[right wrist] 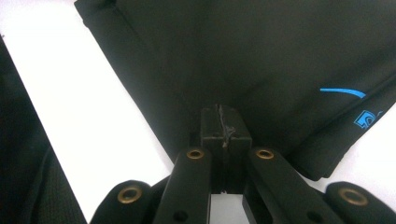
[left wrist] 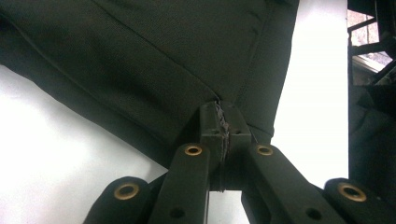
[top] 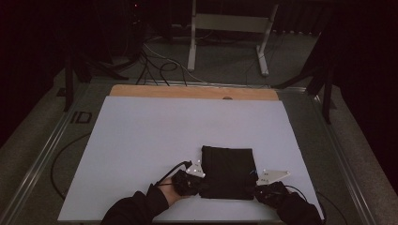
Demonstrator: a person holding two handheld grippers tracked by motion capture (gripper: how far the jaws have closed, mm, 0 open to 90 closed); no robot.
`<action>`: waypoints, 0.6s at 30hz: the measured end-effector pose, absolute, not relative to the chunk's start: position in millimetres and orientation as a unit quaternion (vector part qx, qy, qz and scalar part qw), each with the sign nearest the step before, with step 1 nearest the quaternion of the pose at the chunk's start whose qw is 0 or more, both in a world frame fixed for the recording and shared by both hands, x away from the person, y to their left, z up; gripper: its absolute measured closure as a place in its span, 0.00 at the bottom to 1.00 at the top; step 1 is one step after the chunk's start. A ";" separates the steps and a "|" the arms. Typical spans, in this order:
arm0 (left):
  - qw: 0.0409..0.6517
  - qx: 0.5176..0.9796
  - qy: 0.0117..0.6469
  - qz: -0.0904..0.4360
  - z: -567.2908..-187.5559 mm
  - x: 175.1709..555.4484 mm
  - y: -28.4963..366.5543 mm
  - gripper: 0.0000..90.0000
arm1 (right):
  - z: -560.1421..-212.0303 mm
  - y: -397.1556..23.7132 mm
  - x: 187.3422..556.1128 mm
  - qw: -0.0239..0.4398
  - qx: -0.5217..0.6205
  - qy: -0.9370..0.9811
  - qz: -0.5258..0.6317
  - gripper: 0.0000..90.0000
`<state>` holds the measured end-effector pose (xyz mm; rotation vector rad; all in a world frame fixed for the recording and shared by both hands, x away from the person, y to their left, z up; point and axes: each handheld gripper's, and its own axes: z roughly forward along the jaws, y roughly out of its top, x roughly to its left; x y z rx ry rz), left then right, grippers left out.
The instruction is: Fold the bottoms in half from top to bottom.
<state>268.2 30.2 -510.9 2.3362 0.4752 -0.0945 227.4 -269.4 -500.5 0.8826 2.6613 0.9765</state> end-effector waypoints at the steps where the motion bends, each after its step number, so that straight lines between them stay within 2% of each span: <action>1: 0.368 0.910 0.184 -0.038 -511.4 268.8 30.3 1.00 | -500.9 -269.5 227.4 0.087 0.295 0.893 0.329 1.00; 13: 0.382 0.904 0.186 -0.054 -508.2 271.2 33.1 0.99 | -497.5 -272.1 230.7 0.080 0.305 0.884 0.345 1.00; 18: 0.394 0.899 0.179 -0.059 -499.8 269.9 32.4 0.90 | -490.9 -272.2 231.9 0.086 0.310 0.876 0.360 0.86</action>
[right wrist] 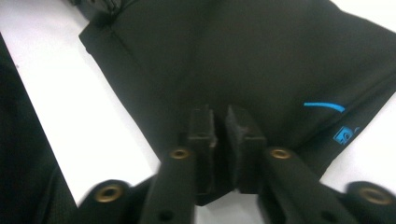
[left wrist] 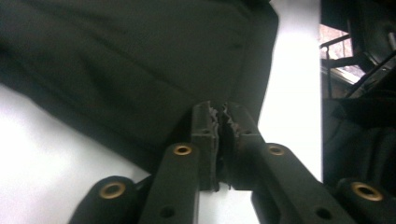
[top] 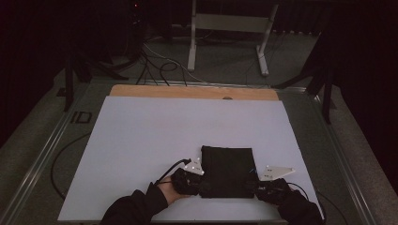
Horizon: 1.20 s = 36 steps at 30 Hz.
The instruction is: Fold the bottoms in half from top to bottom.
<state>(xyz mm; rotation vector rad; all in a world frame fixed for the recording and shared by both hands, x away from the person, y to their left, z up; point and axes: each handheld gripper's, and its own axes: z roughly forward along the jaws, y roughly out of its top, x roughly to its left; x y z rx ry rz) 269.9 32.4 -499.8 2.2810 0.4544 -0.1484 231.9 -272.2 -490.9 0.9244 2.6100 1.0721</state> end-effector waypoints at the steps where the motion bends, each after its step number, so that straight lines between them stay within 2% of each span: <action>1: 0.396 0.899 0.180 -0.059 -498.6 269.6 31.7 0.86 | -489.9 -272.2 232.6 0.087 0.309 0.875 0.363 0.79; 11: 0.400 0.897 0.180 -0.050 -486.6 269.9 29.7 0.50 | -482.9 -266.9 235.9 0.067 0.308 0.872 0.374 0.44; 15: 0.398 0.897 0.188 -0.037 -480.3 270.1 29.0 0.30 | -478.4 -264.9 238.2 0.060 0.314 0.866 0.384 0.28; 19: 0.394 0.898 0.189 -0.047 -475.0 271.7 29.1 0.11 | -473.5 -263.8 241.5 0.072 0.320 0.863 0.385 0.15; 20: 0.395 0.898 0.185 -0.055 -474.1 272.2 29.7 0.02 | -472.4 -263.7 242.2 0.067 0.316 0.862 0.390 0.13; 23: 0.400 0.896 0.187 -0.052 -469.5 273.0 32.3 0.00 | -468.0 -262.2 244.2 0.064 0.318 0.860 0.393 0.10; 27: 0.404 0.894 0.190 -0.045 -463.0 274.0 34.7 0.00 | -461.2 -259.5 244.7 0.100 0.321 0.856 0.392 0.10; 34: 0.409 0.889 0.203 -0.022 -447.6 278.1 38.0 0.00 | -446.4 -259.2 251.1 0.121 0.321 0.852 0.396 0.10; 36: 0.411 0.888 0.207 -0.019 -443.2 280.3 39.0 0.00 | -439.1 -258.7 255.3 0.139 0.322 0.850 0.393 0.10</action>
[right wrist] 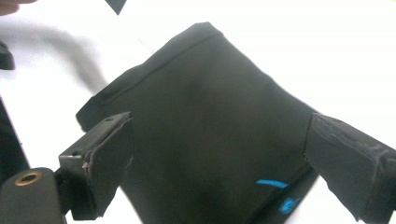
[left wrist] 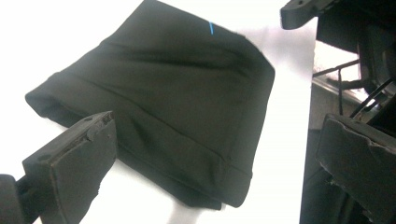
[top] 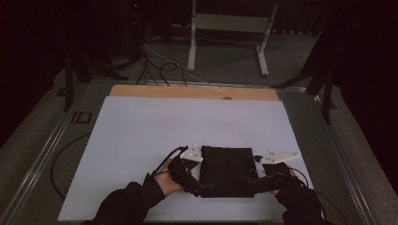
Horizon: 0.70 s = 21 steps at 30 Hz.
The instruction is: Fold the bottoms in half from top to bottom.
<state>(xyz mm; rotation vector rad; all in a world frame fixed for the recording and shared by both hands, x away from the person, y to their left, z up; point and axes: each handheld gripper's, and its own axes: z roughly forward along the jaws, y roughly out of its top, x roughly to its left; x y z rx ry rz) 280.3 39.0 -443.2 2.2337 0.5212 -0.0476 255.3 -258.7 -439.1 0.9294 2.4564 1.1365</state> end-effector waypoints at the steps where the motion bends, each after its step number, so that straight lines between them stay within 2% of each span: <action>1: 0.413 0.886 0.211 -0.016 -441.4 281.5 39.3 0.00 | -436.8 -258.8 256.8 0.143 0.324 0.848 0.394 0.10; 11: 0.423 0.871 0.249 0.009 -430.4 297.7 42.4 0.00 | -430.0 -259.5 274.9 0.172 0.344 0.838 0.387 0.10; 21: 0.424 0.859 0.286 0.024 -435.6 313.2 37.0 0.00 | -437.4 -258.1 296.4 0.191 0.380 0.824 0.374 0.11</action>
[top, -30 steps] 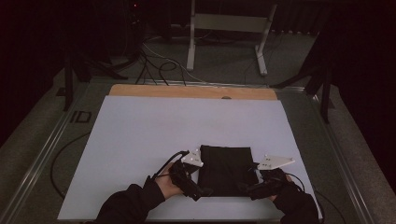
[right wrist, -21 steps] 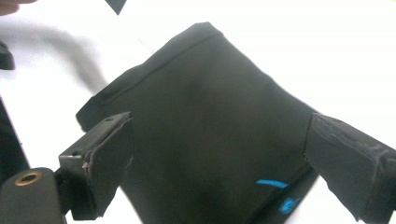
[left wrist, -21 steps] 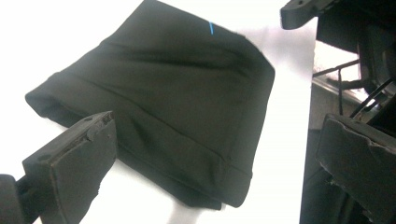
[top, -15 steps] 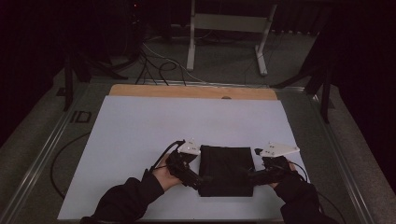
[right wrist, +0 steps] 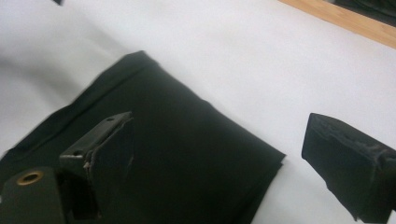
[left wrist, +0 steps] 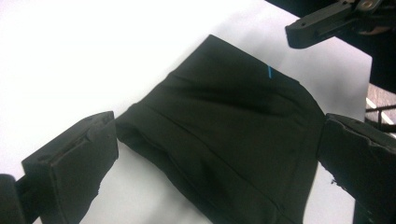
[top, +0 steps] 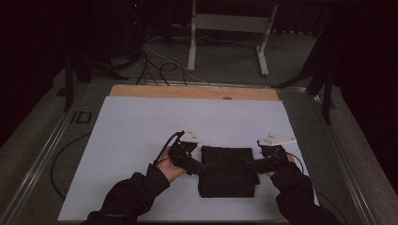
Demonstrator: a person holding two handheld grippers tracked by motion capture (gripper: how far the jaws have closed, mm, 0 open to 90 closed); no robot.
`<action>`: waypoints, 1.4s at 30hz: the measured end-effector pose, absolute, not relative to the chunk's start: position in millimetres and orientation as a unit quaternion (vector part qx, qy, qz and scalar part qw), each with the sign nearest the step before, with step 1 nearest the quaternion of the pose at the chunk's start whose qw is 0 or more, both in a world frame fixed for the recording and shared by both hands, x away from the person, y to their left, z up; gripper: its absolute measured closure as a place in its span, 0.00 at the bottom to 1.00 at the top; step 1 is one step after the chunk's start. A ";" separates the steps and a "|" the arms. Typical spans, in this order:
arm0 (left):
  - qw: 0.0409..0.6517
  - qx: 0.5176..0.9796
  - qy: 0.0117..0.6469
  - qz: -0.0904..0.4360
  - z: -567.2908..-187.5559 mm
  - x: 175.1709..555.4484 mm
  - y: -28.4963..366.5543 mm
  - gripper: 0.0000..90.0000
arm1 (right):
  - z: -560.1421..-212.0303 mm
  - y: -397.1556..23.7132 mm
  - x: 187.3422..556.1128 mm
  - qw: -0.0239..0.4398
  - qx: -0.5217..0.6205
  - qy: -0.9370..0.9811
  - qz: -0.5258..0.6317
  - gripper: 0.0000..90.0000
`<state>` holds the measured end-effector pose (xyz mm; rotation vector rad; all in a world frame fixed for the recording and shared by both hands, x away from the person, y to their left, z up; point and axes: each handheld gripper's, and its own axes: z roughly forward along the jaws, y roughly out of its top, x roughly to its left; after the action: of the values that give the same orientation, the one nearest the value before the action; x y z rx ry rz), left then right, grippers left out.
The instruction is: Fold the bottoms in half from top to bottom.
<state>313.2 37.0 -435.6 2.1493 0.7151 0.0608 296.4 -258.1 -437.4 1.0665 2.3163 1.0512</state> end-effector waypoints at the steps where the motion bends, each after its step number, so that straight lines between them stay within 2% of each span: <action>1: 0.423 0.858 0.290 0.026 -436.8 314.5 36.2 0.00 | -438.5 -258.3 298.6 0.190 0.383 0.824 0.372 0.11; 10: 0.427 0.844 0.325 0.014 -453.2 323.2 29.7 0.00 | -451.3 -259.3 308.6 0.188 0.413 0.812 0.367 0.11; 30: 0.402 0.843 0.356 -0.030 -496.2 336.5 22.7 0.00 | -485.2 -263.5 306.4 0.178 0.451 0.804 0.345 0.10; 42: 0.384 0.842 0.376 -0.052 -511.8 339.0 19.3 0.00 | -505.6 -268.2 305.7 0.138 0.481 0.803 0.325 0.10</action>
<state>339.0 19.3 -511.8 2.1452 0.9585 -0.1320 305.7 -268.2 -505.6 1.3903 2.3217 0.9399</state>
